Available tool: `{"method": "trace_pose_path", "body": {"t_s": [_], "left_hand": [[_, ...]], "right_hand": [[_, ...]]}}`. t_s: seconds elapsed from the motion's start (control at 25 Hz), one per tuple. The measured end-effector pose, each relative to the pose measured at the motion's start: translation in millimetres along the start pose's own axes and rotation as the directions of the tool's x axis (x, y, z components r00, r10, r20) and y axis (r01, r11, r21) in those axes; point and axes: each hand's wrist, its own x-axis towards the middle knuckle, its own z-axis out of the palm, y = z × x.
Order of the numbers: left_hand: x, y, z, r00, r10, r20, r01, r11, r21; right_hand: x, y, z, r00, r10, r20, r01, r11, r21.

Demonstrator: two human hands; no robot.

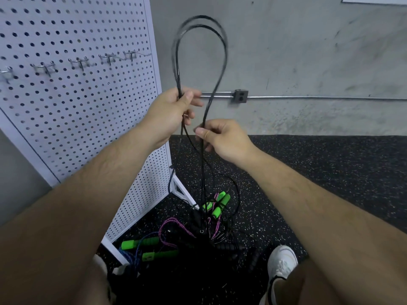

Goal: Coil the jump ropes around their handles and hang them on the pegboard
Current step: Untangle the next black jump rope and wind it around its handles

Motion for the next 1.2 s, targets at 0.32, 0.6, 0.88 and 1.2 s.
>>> {"method": "trace_pose_path", "body": {"t_s": [0.32,0.6,0.88,1.2], "left_hand": [[-23,-36,3,0.956,-0.189,0.226,0.157,0.976,0.153],[-19,-25,27,0.979,-0.154,0.133,0.146,0.987,0.067],[0,-5,20,0.997,-0.059,0.048,0.066,0.987,-0.149],[-19,-24,-3,0.981,-0.167,0.1,0.158,0.983,0.089]], "right_hand": [[12,-32,-23,0.964,-0.039,-0.264,0.091,0.978,0.188],[4,-24,-32,0.981,-0.017,-0.191,0.05,0.985,0.167],[-7,8,-8,0.978,0.153,0.142,-0.13,0.979,-0.157],[4,-32,-21,0.989,0.004,-0.145,0.006,0.998,0.068]]}}
